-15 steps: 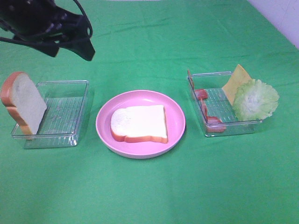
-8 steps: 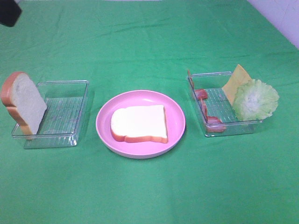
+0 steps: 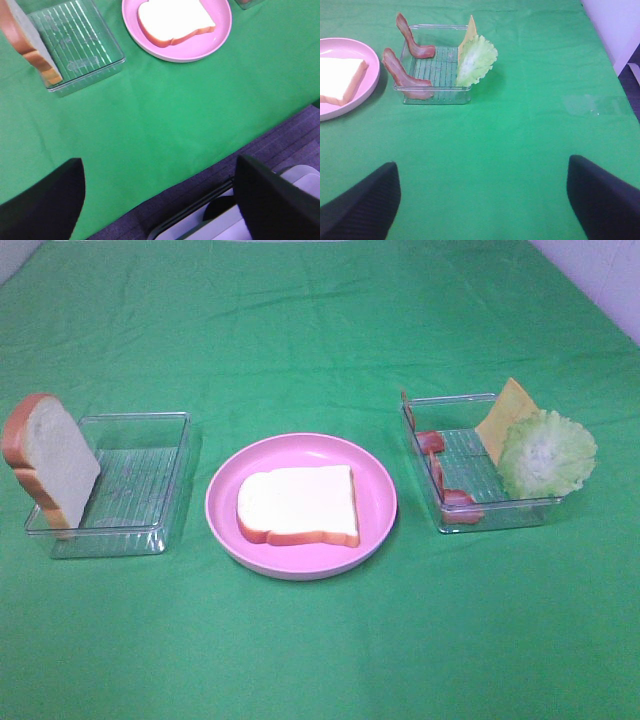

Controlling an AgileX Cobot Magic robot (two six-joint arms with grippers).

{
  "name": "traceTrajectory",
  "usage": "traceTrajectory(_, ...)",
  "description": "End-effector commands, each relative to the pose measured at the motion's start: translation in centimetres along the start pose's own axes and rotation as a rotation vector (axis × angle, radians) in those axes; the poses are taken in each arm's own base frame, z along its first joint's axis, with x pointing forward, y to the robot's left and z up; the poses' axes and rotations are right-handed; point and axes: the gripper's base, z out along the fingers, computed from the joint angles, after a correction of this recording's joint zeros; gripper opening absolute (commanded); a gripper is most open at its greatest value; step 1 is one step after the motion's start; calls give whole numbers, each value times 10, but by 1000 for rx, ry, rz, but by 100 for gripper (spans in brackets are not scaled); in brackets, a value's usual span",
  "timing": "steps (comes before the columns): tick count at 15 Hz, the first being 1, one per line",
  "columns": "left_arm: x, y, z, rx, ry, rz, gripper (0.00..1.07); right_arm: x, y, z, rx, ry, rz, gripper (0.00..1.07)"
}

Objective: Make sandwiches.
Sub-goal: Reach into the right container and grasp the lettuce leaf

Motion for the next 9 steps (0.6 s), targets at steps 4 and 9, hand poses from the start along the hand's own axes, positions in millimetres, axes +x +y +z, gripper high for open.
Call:
traceTrajectory(4,56,10,-13,-89,-165,55,78,0,0,-1,7,-19,6,85)
traceTrajectory(9,82,21,-9,-190,-245,100,78,0,0,-1,8,-19,5,85)
